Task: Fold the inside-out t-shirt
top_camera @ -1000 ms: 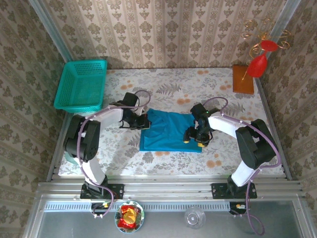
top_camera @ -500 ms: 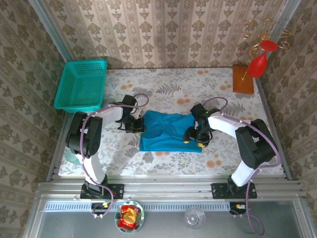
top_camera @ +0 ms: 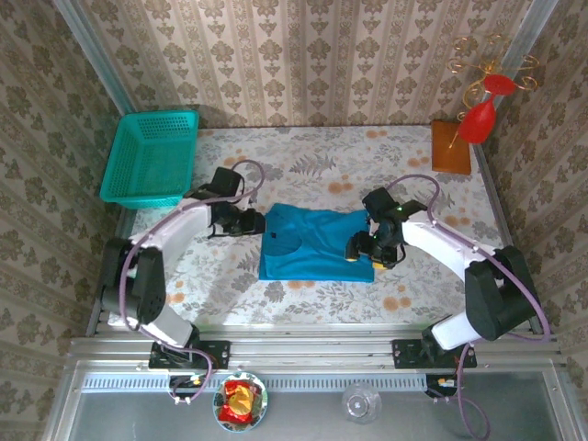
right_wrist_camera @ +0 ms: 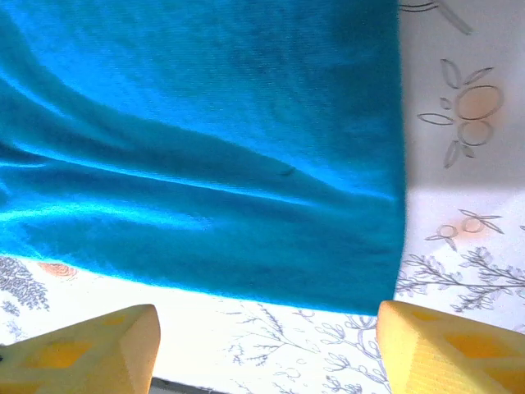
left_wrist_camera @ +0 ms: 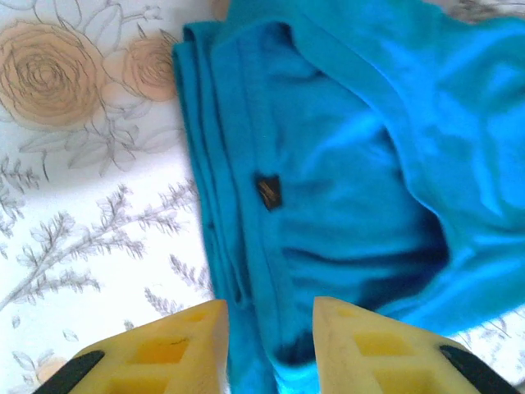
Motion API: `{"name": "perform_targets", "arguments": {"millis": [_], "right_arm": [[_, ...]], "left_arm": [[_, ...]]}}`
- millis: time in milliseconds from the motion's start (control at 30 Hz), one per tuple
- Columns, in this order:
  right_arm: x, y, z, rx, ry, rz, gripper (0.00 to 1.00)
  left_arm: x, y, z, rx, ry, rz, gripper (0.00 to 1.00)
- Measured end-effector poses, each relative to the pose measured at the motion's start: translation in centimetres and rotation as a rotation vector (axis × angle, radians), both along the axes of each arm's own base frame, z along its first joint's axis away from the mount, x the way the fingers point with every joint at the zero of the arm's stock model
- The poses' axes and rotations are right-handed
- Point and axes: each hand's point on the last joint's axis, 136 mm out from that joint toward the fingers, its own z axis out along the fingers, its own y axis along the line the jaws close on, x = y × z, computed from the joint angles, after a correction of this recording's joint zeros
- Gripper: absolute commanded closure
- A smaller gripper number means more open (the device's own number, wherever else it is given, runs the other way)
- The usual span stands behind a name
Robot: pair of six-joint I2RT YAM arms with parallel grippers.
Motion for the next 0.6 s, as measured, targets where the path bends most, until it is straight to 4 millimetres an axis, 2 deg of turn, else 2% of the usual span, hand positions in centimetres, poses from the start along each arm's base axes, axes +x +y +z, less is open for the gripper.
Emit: {"name": "perform_targets", "arguments": {"millis": [67, 233, 300, 433, 600], "right_arm": [[0.0, -0.5, -0.2, -0.012, 0.006, -0.014, 0.29], [-1.0, -1.6, -1.4, -0.044, 0.042, -0.030, 0.29], [-1.4, -1.8, -1.6, -0.048, 0.054, -0.032, 0.29], [-1.5, -1.8, -1.6, -0.047, 0.054, -0.037, 0.29], [-1.6, -1.8, -1.5, -0.043, 0.048, -0.041, 0.30]], "left_arm": [[-1.7, -0.2, -0.2, -0.037, 0.024, -0.002, 0.68], [-7.4, -0.6, -4.4, -0.083, 0.194, -0.008, 0.67], [-8.9, -0.7, -5.5, -0.086, 0.242, -0.007, 0.66], [-10.3, -1.5, -6.6, -0.111, 0.269, -0.013, 0.66], [-9.5, -2.2, -6.5, -0.140, 0.241, -0.008, 0.68]]}}
